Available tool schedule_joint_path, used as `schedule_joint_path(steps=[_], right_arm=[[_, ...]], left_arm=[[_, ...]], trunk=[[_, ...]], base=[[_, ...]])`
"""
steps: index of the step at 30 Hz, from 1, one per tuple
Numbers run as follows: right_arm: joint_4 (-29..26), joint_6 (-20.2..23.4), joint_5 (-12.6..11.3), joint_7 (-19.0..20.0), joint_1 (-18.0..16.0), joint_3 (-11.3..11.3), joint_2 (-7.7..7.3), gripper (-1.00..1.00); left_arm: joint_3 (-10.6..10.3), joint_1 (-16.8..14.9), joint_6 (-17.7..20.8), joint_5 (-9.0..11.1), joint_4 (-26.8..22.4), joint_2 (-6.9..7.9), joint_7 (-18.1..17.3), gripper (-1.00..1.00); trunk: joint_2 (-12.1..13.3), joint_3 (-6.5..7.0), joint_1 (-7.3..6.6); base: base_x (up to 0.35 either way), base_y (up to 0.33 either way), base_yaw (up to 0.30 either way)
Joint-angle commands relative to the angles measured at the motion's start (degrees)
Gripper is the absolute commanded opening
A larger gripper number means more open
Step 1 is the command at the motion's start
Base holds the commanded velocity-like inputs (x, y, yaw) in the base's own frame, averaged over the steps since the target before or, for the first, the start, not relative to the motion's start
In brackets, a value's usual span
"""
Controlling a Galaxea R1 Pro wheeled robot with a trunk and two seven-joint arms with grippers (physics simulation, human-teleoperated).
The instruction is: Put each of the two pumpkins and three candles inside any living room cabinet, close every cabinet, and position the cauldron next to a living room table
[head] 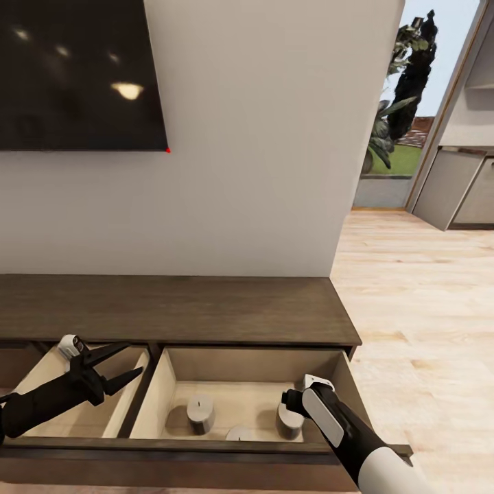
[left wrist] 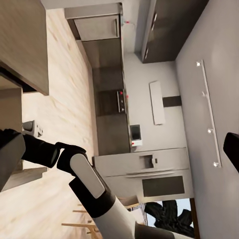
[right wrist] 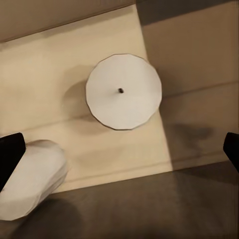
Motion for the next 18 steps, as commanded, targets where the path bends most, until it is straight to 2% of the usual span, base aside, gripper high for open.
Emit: schedule_joint_path(steps=[1,15,17,18], right_arm=[[-0.07,0.06,-0.51,-0.52,-0.04,0.18,-0.03,1.0],[-0.56,0.2,-1.02,-0.52,-0.04,0.11,-0.15,1.0],[-0.78,0.21,-1.07,-0.55,-0.04,0.1,-0.18,1.0],[-0.91,0.24,-1.09,-0.57,-0.04,0.08,-0.19,1.0]], left_arm=[[0.02,-0.02,0.15,-0.41,0.03,0.01,-0.43,1.0],[-0.21,-0.01,0.13,-0.57,0.18,0.01,-0.22,1.0],[-0.27,-0.01,0.1,-1.05,0.18,0.01,-0.04,1.0],[-0.34,-0.01,0.08,-2.0,0.15,0.01,0.04,1.0]], trunk=[[0.39,0.13,-0.24],[6.01,2.64,-3.31],[6.81,3.0,-3.75],[7.21,3.18,-3.97]], base=[[0.0,0.0,0.0],[0.0,0.0,0.0],[0.0,0.0,0.0],[0.0,0.0,0.0]])
